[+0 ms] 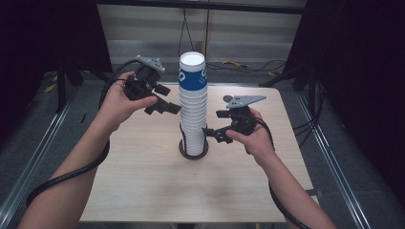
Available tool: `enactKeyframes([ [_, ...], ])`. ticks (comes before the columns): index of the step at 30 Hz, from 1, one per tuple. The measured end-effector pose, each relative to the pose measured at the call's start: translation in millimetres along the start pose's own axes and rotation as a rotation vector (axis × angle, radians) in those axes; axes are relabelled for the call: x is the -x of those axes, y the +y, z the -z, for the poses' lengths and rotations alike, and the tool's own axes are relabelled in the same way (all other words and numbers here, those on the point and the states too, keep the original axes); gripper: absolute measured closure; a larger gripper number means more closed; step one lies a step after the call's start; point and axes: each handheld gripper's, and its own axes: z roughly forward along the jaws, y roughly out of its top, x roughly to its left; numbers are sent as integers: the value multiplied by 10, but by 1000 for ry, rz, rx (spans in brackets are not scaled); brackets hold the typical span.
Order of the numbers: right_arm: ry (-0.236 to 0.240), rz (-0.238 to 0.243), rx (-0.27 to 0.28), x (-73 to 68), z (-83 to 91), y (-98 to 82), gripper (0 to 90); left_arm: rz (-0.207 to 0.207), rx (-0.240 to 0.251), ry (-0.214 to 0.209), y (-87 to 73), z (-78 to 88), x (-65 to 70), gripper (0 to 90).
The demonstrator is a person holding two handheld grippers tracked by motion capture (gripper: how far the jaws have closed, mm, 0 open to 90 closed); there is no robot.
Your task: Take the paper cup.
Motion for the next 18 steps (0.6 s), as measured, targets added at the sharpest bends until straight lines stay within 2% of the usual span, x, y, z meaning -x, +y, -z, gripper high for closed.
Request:
enactKeyframes([
  [6,7,10,24,-1,15,151,131,-9,32,1,181,39,31,158],
  [9,4,12,28,-6,2,177,130,-5,33,0,203,27,42,158],
  [11,5,15,27,-11,-13,189,130,-18,35,-10,214,4,54,158],
  [15,7,18,27,-16,-29,198,130,-12,65,-13,223,-25,34,158],
  [18,6,22,28,-13,-32,205,130,-13,72,-1,244,-30,32,158],
])
